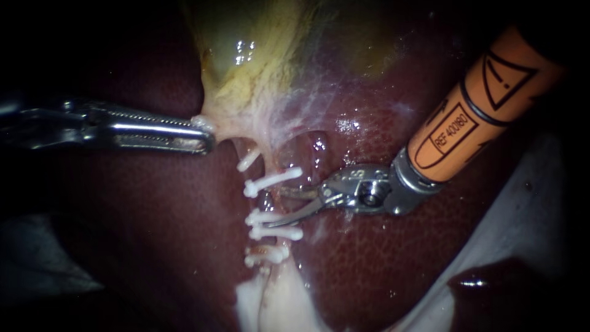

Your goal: Go to the cutting position right tube

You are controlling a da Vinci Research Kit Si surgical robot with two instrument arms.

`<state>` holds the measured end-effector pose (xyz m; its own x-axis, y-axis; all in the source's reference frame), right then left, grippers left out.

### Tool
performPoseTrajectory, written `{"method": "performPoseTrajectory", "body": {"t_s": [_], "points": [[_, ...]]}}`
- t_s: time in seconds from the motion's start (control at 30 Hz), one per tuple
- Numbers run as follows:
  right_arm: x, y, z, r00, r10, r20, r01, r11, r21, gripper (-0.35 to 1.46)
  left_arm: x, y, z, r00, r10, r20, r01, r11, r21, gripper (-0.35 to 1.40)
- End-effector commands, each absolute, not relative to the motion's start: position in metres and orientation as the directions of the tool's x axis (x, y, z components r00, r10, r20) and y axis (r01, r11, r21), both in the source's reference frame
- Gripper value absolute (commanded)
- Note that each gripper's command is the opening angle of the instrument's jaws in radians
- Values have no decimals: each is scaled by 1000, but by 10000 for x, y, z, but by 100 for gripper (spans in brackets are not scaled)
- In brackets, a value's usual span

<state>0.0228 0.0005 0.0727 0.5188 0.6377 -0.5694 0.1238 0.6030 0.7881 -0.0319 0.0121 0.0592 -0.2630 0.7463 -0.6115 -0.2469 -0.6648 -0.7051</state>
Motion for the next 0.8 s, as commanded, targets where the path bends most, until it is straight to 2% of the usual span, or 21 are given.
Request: {"method": "performPoseTrajectory", "body": {"t_s": [0.03,0.17,0.27,0.6,0.8], "points": [[229,5,726,516,640,-569,133,597,791,140,-319,121,592,-263,746,-611,-247,-665,-705,-35],[235,2,723,512,629,-584,185,584,791,135,-319,121,592,-263,746,-611,-247,-665,-705,-35],[243,2,722,505,634,-586,200,574,794,133,-320,121,592,-263,746,-611,-247,-665,-705,-35],[280,3,719,454,684,-571,174,560,810,135,-323,121,592,-262,746,-612,-249,-665,-705,-35],[296,6,719,432,712,-554,126,560,819,138,-323,121,592,-262,746,-612,-249,-665,-704,-35]]}}
